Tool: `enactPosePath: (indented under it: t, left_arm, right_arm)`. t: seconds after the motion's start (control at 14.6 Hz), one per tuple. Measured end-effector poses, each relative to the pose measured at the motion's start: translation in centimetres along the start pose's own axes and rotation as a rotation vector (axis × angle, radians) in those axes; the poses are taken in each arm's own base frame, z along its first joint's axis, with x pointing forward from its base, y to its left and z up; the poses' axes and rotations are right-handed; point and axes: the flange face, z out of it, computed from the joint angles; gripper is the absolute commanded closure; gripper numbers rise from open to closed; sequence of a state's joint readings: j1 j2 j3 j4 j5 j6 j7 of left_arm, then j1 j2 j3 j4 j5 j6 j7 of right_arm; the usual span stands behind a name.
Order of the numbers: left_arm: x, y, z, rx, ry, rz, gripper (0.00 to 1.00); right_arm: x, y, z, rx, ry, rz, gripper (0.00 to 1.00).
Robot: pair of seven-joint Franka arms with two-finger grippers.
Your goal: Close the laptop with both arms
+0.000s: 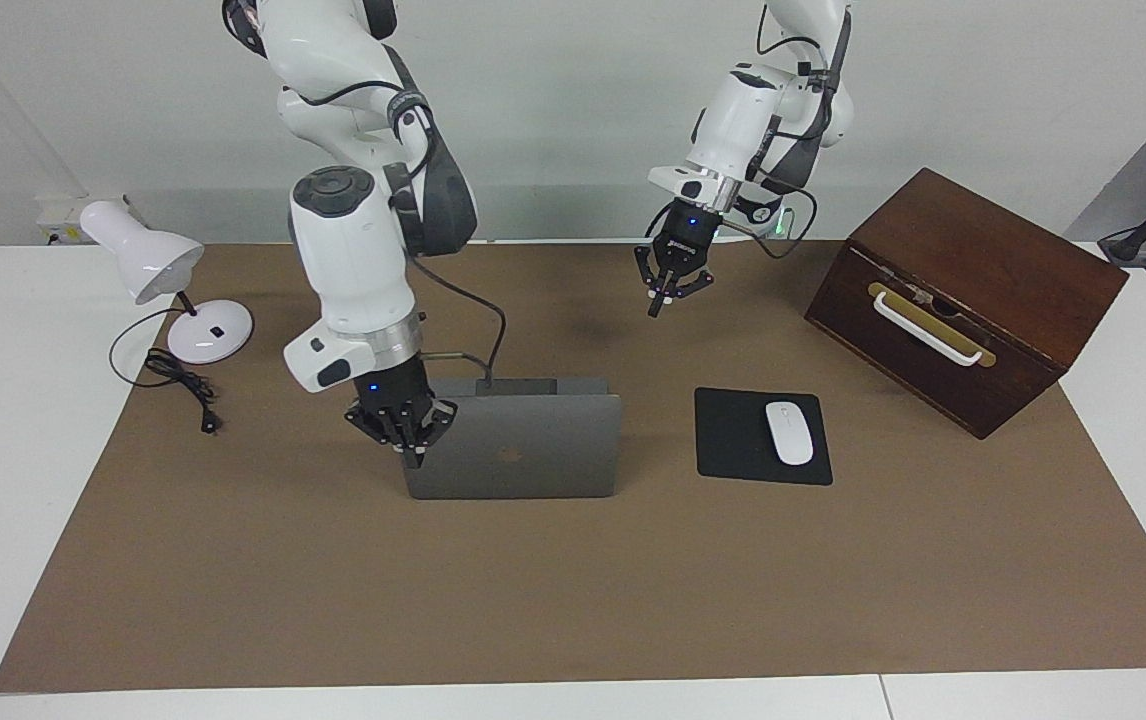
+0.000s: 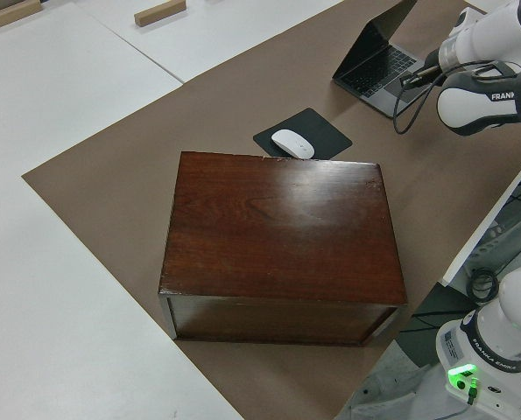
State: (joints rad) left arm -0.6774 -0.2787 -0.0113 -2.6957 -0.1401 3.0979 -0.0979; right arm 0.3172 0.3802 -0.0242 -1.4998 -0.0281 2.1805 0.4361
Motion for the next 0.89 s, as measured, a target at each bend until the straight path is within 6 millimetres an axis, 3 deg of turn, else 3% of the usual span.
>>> enactPosePath:
  t: [0.2,0.34,0.89]
  left_arm:
    - [-1.9,1.7,3.2,-0.020,0.028,0.025,1.00]
    - [-2.8,2.3,4.7,-0.026,0.043,0.036,1.00]
    - [-4.7,3.5,8.7,-0.038,0.066,0.064,1.00]
  right_arm:
    - [-2.1,-5.1,-0.3,0.026,0.001,-0.045,1.00]
    - [-3.0,-6.7,-0.4,0.033,-0.003,-0.066,1.00]
    - [-3.0,-5.2,1.1,0.004,-0.033,-0.050,1.00]
